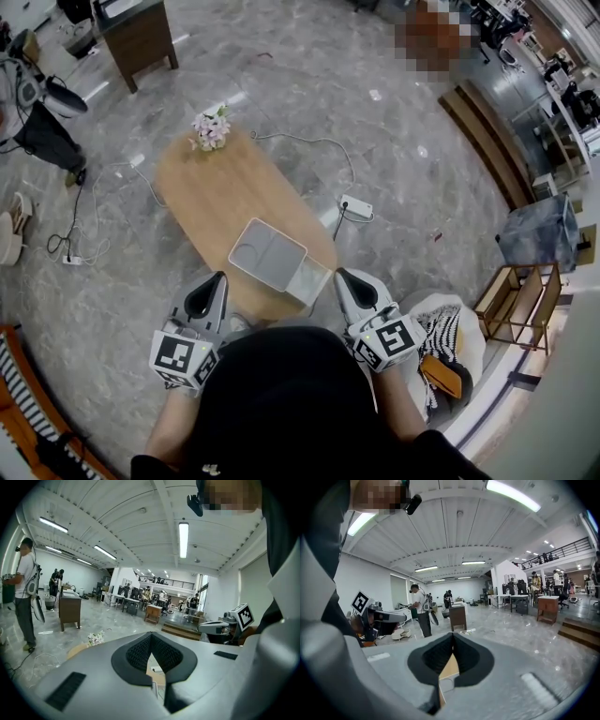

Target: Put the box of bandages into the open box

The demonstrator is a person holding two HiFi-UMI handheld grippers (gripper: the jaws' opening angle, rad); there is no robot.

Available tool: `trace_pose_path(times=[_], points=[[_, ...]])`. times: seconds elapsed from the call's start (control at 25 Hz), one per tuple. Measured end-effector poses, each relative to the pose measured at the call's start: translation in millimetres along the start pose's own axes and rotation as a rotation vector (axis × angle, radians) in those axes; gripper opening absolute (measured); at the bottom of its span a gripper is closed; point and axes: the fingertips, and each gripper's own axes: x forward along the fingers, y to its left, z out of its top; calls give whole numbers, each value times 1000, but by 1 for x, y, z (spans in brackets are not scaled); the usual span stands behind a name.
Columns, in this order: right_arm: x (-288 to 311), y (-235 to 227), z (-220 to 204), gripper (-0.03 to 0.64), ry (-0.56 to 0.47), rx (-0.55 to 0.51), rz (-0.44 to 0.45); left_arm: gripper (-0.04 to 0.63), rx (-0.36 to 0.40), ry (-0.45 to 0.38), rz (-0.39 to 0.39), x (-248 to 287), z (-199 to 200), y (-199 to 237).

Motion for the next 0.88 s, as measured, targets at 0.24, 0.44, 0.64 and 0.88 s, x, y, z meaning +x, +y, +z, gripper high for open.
trace_pose_path(times=[0.24, 0.44, 0.64, 0.88], points=[[-7, 4, 8, -3, -33, 24, 8, 14, 6, -25, -24, 2, 7, -10], [-8, 6, 10, -3, -36, 20, 11, 14, 10, -18, -51, 6, 6, -20], [-10, 3, 3, -3, -29, 35, -2, 14, 20, -6, -66, 9, 3, -24], [-12, 6, -3, -3, -18, 42, 1, 14, 28, 6, -70, 9, 0, -26]])
